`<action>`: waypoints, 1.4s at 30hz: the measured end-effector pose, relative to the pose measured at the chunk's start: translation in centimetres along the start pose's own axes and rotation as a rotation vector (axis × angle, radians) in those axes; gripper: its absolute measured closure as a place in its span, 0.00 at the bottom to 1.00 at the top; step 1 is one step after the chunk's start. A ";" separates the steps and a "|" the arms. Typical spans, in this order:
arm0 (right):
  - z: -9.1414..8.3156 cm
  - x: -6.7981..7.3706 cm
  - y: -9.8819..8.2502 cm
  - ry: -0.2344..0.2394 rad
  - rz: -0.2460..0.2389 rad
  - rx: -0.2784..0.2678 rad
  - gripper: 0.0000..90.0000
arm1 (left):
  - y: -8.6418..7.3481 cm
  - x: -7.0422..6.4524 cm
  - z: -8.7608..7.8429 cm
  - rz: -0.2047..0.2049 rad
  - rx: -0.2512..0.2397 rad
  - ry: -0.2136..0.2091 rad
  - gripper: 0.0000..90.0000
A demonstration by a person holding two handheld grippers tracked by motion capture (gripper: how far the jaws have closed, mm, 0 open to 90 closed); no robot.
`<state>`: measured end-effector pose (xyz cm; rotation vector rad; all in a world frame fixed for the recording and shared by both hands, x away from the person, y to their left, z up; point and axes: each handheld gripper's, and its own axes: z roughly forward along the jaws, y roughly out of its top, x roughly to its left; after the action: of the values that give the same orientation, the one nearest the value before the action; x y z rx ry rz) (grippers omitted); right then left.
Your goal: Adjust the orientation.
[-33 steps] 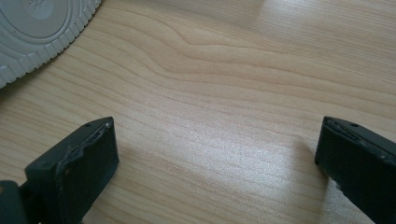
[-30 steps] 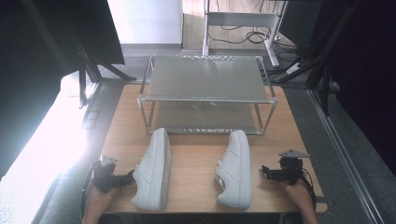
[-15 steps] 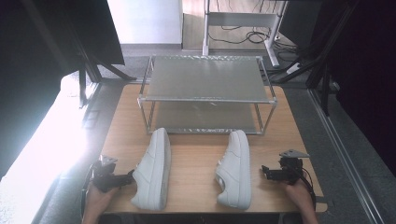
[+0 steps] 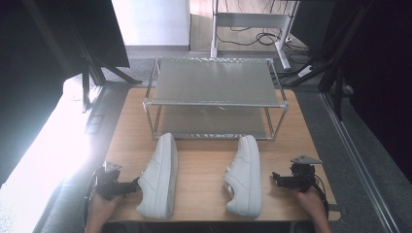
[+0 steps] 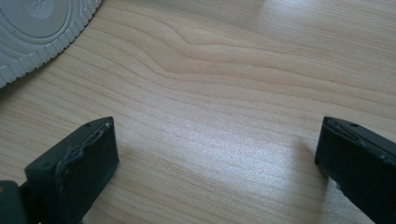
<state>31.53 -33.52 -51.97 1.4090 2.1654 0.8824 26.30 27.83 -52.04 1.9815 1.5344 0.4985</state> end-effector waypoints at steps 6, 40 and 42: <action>0.0 0.0 0.0 0.000 -0.001 -0.001 0.00 | 0.0 0.6 -0.8 -0.025 -0.039 -0.017 0.00; 0.0 0.0 0.0 0.000 0.000 0.000 0.00 | 1.9 -2.4 -2.8 0.058 -0.088 -0.105 0.00; 0.0 0.0 0.0 0.000 0.000 0.000 0.00 | 2.1 -2.7 -2.9 0.063 -0.100 -0.109 0.00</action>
<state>31.53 -33.52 -51.97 1.4089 2.1653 0.8822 25.36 25.50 -48.30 1.9523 1.3586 0.4748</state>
